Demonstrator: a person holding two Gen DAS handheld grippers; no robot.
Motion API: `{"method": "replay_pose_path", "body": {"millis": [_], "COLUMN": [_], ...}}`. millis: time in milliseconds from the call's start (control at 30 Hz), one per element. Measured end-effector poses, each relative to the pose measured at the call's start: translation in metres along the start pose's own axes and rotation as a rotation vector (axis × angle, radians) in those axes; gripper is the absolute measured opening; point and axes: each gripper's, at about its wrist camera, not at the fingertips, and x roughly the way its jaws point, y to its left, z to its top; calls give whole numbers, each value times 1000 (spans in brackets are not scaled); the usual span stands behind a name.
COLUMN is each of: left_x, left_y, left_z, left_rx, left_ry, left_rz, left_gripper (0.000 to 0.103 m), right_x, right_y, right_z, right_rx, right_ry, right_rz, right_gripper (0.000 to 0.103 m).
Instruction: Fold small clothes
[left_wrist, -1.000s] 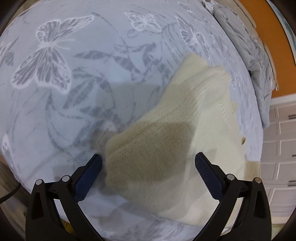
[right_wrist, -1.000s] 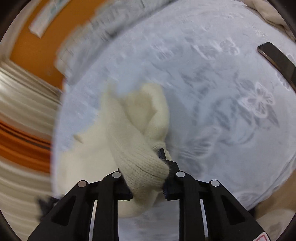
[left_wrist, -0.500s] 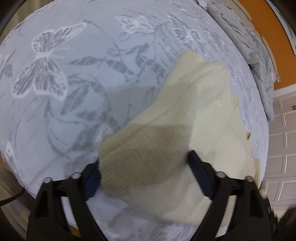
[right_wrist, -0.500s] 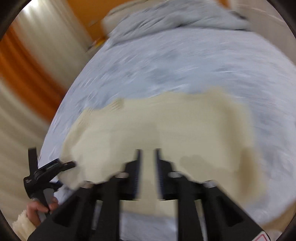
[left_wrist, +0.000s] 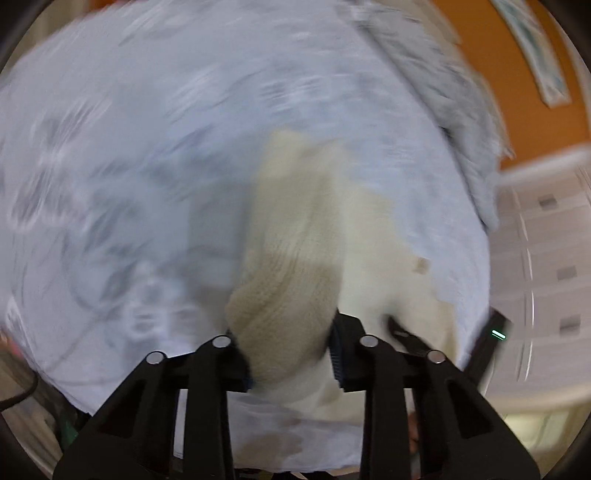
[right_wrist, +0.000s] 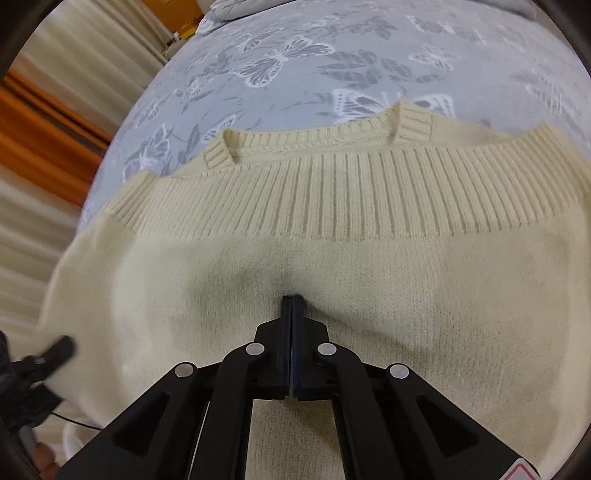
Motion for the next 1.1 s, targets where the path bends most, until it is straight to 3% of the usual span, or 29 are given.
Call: {"method": "replay_pose_path", "body": {"millis": [200,267,467,567,633,667,700,767,800,867,900,1000,1100], "left_x": [-17,-9,42,82,93,92,86,72,59,40,27,10,2], "left_y": [-138,-182,-253,-256,-246,-239,-230,-220,-212,-202,-193,-175,-154], "left_z": [-26,-47,-120,-154,-171,-175,-179,-180,-182,-183,-182,-184,-182], "left_rx": [353,457,647,693,702,701,703,701,695,692,698,736,726], "left_ry": [-16,7,127,197,187,174,154,142,128,91,57,22,29], "left_rz": [-71,-88,-100,-43,3,12,13,-10,-27,-29,13,81,139], "left_gripper": [24,23,20,22,27,31,35,56,62,81,84,85,85], "right_x": [-20,-43,-130,-160,-172,-179,-181,-192,-196,-195,-192,-169,-134], "right_y": [-30,-43,-126,-169,-182,-186,-184,-178,-178,-167,-163,-140,-112], "right_z": [-6,-11,-47,-71,-81,-86,-87,-90,-89,-82,-79,-64,-54], "right_rx": [157,171,245,305,326,332,331,324,322,314,313,299,255], "right_ry": [-9,-57,-196,-231,-238,-243,-249,-268,-277,-260,-233,-146,-28], "right_rz": [171,186,155,124,129,135,137,158,181,234,248,251,192], "right_gripper": [1,11,12,13,15,21,38,67,71,73,73,73,74]}}
